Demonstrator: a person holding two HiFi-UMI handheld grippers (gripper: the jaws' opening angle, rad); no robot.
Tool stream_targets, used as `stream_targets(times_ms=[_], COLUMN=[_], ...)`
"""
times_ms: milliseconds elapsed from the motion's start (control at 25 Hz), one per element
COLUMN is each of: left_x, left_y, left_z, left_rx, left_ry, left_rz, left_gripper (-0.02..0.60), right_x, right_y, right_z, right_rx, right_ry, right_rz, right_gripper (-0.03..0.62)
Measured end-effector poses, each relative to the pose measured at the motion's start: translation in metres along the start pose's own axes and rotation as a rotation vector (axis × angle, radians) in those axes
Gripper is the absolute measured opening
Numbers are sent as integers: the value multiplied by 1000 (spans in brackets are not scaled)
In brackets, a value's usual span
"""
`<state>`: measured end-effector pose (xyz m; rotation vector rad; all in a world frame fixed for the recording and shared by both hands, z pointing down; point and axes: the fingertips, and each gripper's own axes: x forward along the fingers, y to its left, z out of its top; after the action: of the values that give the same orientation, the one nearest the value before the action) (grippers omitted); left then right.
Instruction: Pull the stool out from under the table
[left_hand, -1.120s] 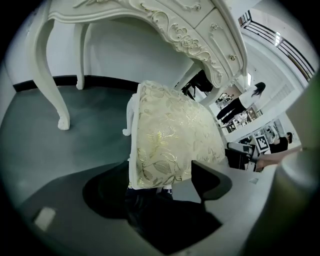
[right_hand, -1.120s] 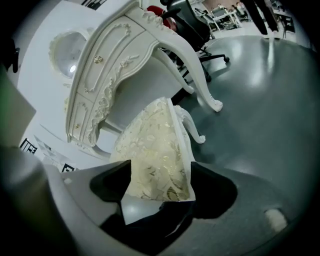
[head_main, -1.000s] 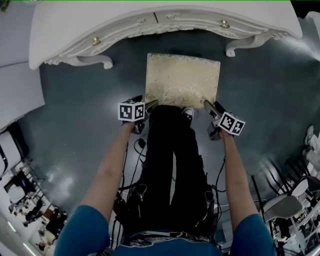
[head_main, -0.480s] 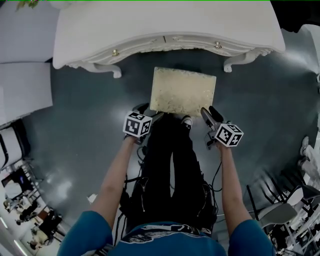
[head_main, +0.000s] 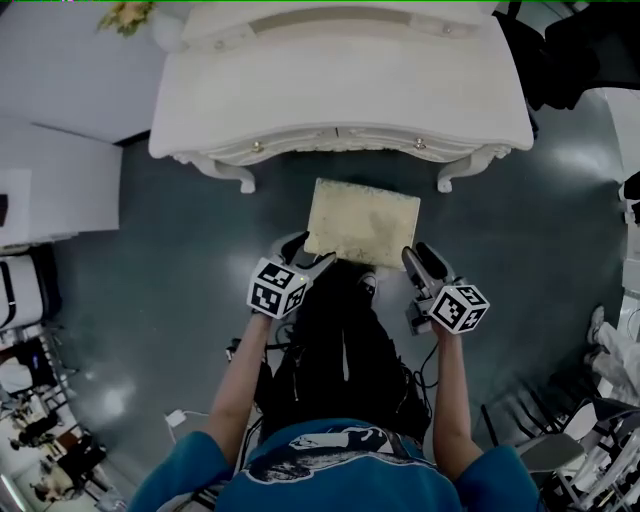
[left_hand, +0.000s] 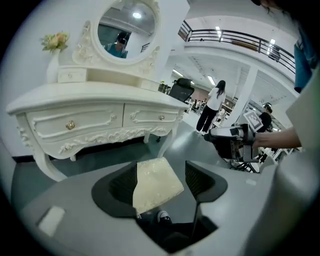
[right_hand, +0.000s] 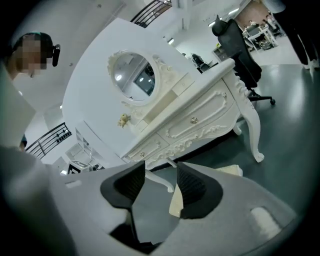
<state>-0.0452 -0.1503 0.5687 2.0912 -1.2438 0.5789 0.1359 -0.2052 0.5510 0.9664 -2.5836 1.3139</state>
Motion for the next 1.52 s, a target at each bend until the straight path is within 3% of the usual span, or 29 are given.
stream_targets(times_ms=[400,640,920,1200,1520], left_x=[-61,-85,-91,-96,-149], left_y=[-48,-70,-92,-86,-79], left_z=[82,129,133,139,127], left_rx=[97,131,122,104,94], left_ry=[-160,-265,-273,-293,-351], left_rz=[30,49,35,71,135], left_gripper=[262,224,181,147,90], right_x=[-20,-25,-28,-26,-21], right_y=[86,119,140,147,187], right_z=[52,88,95,80,59], right_rx=[-143,-288,-354,-394,-447], right_ry=[-26,-39,-40,-6,11], right_rz=[102,129,146,145,197], right_gripper=[167,159,138,108,75])
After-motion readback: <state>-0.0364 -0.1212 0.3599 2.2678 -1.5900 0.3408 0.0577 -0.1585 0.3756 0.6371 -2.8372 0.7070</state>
